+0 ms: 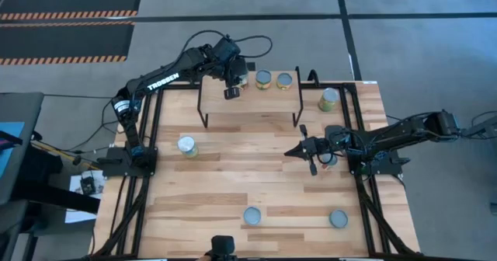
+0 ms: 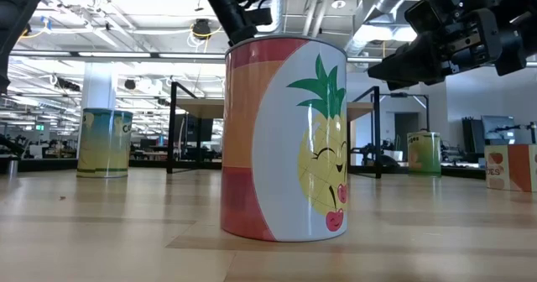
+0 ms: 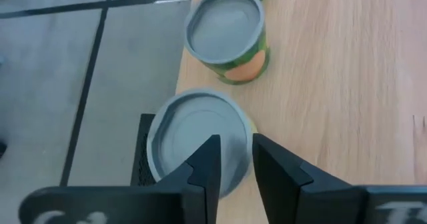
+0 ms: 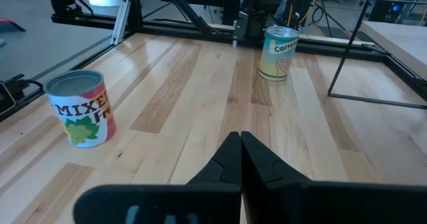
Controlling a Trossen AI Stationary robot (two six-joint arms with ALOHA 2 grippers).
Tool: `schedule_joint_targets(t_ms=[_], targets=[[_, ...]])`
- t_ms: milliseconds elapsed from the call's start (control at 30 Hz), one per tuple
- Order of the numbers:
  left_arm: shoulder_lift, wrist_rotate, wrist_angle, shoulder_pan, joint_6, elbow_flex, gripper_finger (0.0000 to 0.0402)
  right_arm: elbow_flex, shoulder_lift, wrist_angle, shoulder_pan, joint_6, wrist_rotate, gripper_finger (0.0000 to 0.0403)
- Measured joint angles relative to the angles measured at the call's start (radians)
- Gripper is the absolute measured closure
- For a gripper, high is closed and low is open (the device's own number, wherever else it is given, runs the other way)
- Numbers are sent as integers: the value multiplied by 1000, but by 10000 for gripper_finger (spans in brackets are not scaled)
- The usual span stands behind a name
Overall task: Pick and place cans onto a shelf
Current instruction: Put the canned spaghetti sauce on the shelf, then put the canned carrots on the shelf
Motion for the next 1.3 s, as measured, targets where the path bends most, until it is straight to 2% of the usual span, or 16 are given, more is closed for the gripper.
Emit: schedule_joint_targets(t_ms=[267,400,500,700,800,967,1033,1167,1300], targets=[[-48,0,-4,-1,8,4,390,0,0,43,23,-3,-6,392],[-103,3,16,-17,-12,-38,397,0,0,50,37,-9,-5,392],[-174,35,96,-29,-39,-160,400,0,0,50,36,-9,-5,392],[-398,47,419,-93,-107,-534,401,0,17,79,37,-1,12,392],[-514,54,579,-158,-165,-690,401,0,62,163,36,-1,19,392],[-675,43,696,-304,-273,-871,401,1,186,392,42,0,17,392],[-718,14,696,-375,-319,-918,401,1,242,473,39,0,17,392],[-764,-124,670,-522,-409,-976,401,3,338,615,-2,4,15,392],[-762,-278,516,-653,-530,-980,401,4,399,723,-62,29,-18,392]])
